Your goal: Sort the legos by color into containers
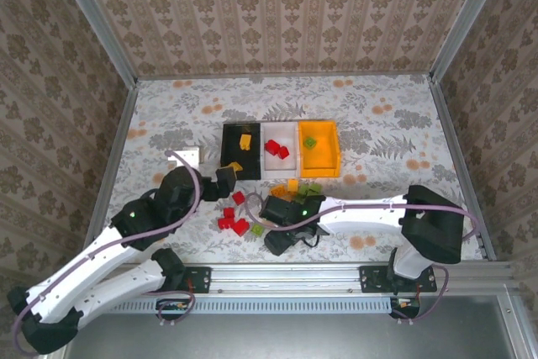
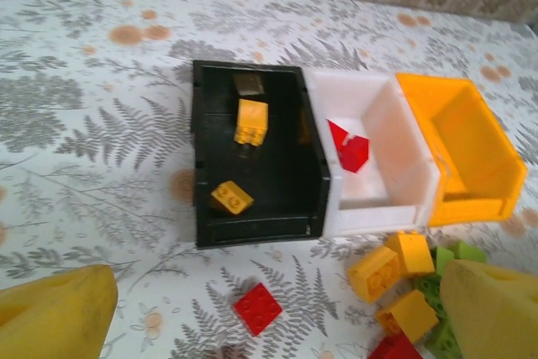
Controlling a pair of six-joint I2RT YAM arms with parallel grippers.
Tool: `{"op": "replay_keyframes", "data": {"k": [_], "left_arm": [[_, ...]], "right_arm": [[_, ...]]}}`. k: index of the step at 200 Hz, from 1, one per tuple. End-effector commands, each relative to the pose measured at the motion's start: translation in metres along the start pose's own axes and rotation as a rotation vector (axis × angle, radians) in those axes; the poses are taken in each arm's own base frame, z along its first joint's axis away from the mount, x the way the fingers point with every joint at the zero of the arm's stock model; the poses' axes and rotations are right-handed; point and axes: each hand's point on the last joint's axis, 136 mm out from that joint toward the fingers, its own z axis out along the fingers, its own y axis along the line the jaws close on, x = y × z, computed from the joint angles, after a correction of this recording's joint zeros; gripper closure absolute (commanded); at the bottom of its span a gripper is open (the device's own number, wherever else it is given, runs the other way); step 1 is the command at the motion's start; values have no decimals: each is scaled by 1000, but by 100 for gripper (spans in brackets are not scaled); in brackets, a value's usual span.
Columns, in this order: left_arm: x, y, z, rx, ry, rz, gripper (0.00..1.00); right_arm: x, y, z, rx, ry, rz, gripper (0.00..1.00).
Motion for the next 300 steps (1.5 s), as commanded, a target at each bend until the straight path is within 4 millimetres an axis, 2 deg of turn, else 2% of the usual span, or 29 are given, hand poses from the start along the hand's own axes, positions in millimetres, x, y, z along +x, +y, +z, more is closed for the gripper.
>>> {"op": "replay_keyframes", "data": {"k": [1,21,42,61,79,84,100,102,117,134,150,153,159,179,200,211,230,259,281,300], "left_arm": [[2,23,-4,-91,-24,-28,0],[2,26,-6,-91,-32,-36,0],[3,27,-7,-87,-31,-39,0],[1,28,-8,-85,-38,-41,0],[-2,25,-8,-67,-50,-40,0],[-3,23,-8,-56,-53,-38,0],[-3,18,-6,-29,-50,-38,0],[-3,17,-5,-26,-49,-37,0],[-1,11,-1,3,-32,-33,0],[3,7,6,18,-10,-35,0],[9,7,11,18,12,-43,0],[10,7,12,16,16,-45,0],[13,7,13,15,24,-51,0],[19,7,18,22,45,-74,0],[25,9,21,27,65,-84,0],[27,9,23,30,69,-90,0],[33,7,27,51,84,-95,0],[39,5,31,59,106,-95,0],[39,7,31,49,114,-83,0],[37,11,28,40,103,-80,0]], "right_arm": [[-1,-8,5,65,23,-1,35],[1,-9,11,79,39,-3,42],[-1,-10,7,78,26,-6,54],[-9,-10,-9,66,-27,-3,63],[-26,-17,-35,55,-116,31,66],[-25,-25,-43,68,-121,47,66],[-44,-52,-70,94,-204,118,67],[-47,-54,-79,90,-231,129,67],[-66,-90,-103,111,-310,240,67],[-84,-137,-118,163,-374,373,67],[-97,-174,-118,198,-388,476,67],[-97,-180,-109,207,-364,492,67],[-107,-191,-106,206,-380,521,66],[-125,-216,-91,223,-365,582,65],[-132,-240,-73,268,-325,639,63],[-135,-249,-66,281,-307,664,59],[-138,-253,-62,288,-292,678,40],[-143,-238,-81,255,-345,647,32],[-135,-202,-97,195,-367,562,31],[-120,-160,-97,134,-343,464,31]]}}
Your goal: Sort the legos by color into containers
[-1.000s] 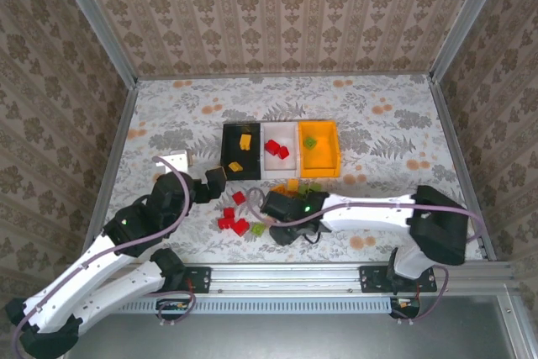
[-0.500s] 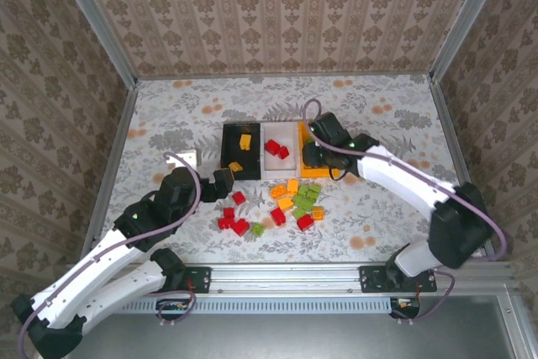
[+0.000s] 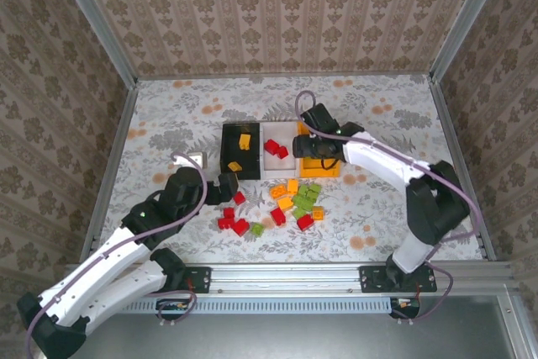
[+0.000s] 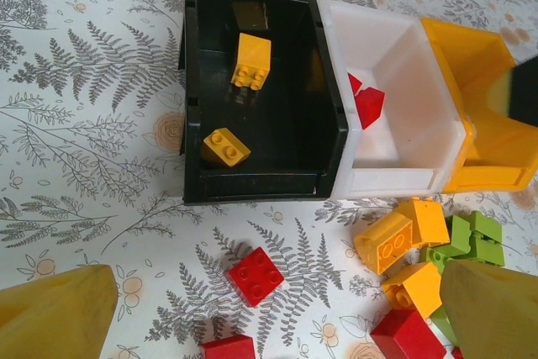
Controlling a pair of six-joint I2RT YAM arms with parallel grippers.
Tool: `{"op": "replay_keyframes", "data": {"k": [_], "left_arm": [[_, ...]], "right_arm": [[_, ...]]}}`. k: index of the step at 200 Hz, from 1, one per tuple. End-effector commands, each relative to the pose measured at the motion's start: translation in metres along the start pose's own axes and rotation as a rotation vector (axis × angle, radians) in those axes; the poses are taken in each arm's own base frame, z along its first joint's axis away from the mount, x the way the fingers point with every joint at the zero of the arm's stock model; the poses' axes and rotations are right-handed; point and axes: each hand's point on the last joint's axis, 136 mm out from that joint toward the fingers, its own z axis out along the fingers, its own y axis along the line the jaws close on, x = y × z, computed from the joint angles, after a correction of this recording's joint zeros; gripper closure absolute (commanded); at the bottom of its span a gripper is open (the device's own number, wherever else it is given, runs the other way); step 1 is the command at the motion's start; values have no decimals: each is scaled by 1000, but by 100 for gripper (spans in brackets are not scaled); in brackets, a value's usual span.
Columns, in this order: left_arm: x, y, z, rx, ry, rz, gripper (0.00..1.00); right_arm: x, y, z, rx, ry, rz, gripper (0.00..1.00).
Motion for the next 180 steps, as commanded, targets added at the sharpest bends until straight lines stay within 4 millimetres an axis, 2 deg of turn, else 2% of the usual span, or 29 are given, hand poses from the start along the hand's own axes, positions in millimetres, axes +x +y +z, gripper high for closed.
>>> {"op": "replay_keyframes", "data": {"k": [1,20,43,59,76,96,151,171,180], "left_arm": [[-4,1,-3,6,-15,-7,0],[-6,5,-7,5,-36,-6,0],[-7,8,-11,4,-53,-11,0],[-6,9,-12,0,-51,-14,0],[-5,12,-14,-7,-51,-17,0],[-4,15,-16,-13,-54,-22,0],[0,19,-16,-20,-53,-34,0],[0,20,-16,-23,-53,-38,0],[0,20,-16,-22,-54,-39,0]], "right_arm": [[32,34,-33,-109,18,-113,31],[78,57,-41,-153,95,-220,31],[127,84,-38,-208,193,-307,30],[152,94,-33,-203,238,-365,30],[172,97,-26,-188,274,-402,30],[183,96,-17,-164,295,-417,32],[195,95,3,-124,337,-433,40],[196,96,9,-112,346,-437,41],[192,102,13,-124,322,-434,42]]}}
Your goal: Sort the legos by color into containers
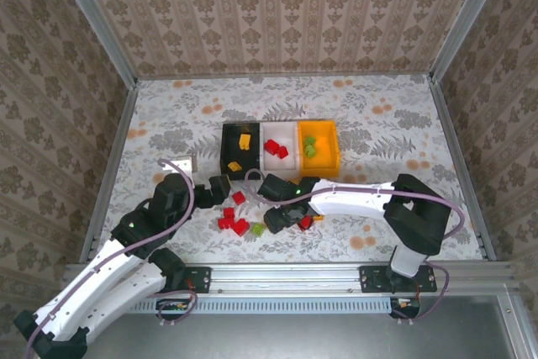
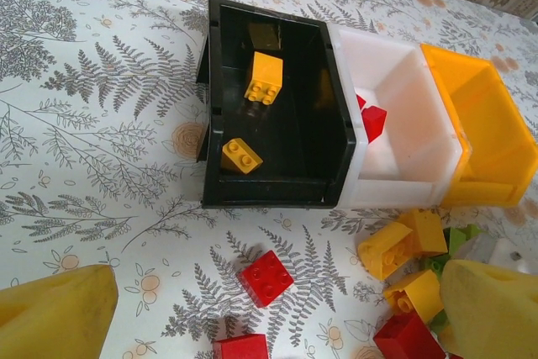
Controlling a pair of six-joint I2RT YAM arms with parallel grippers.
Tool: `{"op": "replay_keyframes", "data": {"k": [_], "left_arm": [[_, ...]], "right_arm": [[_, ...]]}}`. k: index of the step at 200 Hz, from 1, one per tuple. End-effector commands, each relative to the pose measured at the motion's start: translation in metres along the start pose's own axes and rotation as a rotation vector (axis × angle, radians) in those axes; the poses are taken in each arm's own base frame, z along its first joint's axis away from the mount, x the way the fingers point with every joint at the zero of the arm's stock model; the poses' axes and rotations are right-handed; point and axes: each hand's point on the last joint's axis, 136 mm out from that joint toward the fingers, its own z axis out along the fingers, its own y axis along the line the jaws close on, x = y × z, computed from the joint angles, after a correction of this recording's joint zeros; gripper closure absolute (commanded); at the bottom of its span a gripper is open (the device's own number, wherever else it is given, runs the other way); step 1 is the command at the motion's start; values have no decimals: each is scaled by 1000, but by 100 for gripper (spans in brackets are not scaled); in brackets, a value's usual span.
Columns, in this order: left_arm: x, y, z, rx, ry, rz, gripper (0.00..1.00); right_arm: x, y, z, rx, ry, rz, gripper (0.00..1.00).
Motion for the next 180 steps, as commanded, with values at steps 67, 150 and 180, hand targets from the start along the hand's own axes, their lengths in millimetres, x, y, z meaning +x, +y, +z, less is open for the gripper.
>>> {"op": "replay_keyframes", "data": {"k": [67,150,180], "left_arm": [[2,7,0,-20,-2,-19,0],[10,6,7,-17,38,-37,0],[23,10,11,-38,89,-46,0]], "right_arm": [[-19,9,-2,-5,-54,-12,68],[-115,-51,-103,-9,-339,170,73],[-154,-88,-82,64,-324,264,73]]}}
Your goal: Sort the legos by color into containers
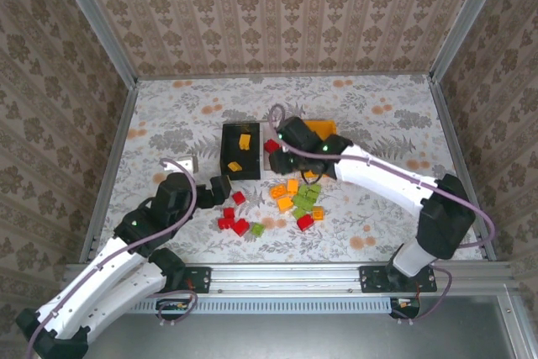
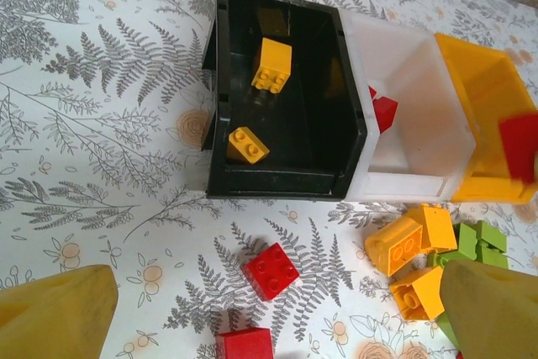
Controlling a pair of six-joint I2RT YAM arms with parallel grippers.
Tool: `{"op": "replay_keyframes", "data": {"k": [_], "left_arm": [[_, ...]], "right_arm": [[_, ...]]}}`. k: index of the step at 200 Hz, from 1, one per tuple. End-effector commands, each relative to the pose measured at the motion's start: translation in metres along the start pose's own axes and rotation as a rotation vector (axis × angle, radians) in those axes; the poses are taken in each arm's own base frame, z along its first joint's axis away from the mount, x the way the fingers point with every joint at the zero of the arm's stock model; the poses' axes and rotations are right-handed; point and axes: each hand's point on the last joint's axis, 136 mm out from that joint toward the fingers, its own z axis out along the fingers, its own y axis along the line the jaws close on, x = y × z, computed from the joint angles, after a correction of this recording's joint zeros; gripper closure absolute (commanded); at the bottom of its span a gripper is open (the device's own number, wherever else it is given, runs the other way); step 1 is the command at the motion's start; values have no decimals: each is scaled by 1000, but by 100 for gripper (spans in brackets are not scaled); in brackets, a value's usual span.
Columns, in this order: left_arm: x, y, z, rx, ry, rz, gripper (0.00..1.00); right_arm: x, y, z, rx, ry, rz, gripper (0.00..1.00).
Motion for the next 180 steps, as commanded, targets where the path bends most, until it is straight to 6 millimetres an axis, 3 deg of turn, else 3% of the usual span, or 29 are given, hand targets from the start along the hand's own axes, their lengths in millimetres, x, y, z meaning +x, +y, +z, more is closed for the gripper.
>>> {"op": "replay_keyframes", "data": {"k": [1,34,58,69,84,104,143,180], "left_arm": [[15,7,4,-21,58,-27,0],[30,14,8,-54,118,-36,0],[42,17,11,-61,165,-40,1],[47,16,14,-59,190,-39,3],[53,14,17,-57,227,-27,8],[62,10,24,-53,280,-15,9],[81,4,37,-70,362,54,11],[96,1,61,-129,405,198,15]], "right_arm": [[-7,-27,32,106,59,25,73],[-21,-38,70,161,93,49,72],[-27,-39,84,179,104,61,68],[-30,-38,87,179,103,67,63],[-32,-36,89,172,107,76,43],[-36,-31,84,157,93,80,32],[-37,-28,59,115,42,92,30],[-24,-29,36,74,2,106,30]]}}
